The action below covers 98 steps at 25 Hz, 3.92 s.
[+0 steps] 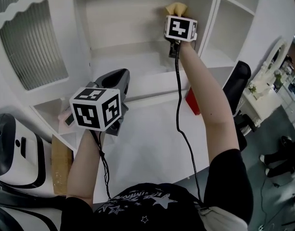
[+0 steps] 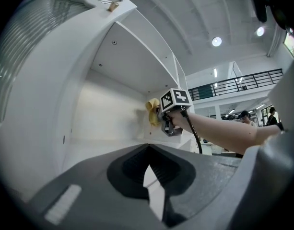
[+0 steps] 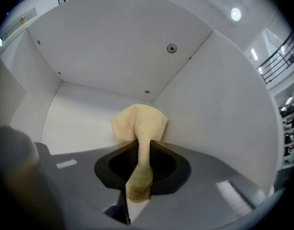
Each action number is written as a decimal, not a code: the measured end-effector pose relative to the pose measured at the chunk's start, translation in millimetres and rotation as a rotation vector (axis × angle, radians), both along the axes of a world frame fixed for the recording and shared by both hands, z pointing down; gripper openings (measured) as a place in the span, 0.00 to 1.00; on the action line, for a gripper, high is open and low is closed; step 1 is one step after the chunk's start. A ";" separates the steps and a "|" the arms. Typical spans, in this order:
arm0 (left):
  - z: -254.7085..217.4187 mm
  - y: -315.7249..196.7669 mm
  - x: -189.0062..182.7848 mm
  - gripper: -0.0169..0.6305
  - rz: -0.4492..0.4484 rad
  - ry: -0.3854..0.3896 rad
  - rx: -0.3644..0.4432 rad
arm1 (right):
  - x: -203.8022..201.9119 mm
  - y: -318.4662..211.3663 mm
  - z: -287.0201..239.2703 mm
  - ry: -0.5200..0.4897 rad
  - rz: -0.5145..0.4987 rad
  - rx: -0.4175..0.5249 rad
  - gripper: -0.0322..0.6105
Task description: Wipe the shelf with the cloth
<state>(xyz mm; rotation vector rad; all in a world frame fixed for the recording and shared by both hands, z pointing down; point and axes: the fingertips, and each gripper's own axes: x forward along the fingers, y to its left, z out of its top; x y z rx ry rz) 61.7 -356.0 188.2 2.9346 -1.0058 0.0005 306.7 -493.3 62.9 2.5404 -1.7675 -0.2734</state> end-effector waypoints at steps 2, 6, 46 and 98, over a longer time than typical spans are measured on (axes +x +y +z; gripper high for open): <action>3.9 5.1 3.0 0.03 0.019 -0.007 -0.009 | 3.2 13.3 3.3 0.002 0.030 -0.010 0.18; 8.2 15.4 7.8 0.03 0.056 -0.014 -0.019 | 2.8 33.9 8.5 0.003 0.046 -0.020 0.18; 17.2 36.7 21.2 0.03 0.169 0.022 -0.043 | -20.8 80.9 31.4 0.061 0.016 -0.053 0.18; 58.6 -2.2 2.5 0.03 0.060 -0.002 -0.112 | 3.5 -47.8 79.0 -0.017 0.003 -0.278 0.18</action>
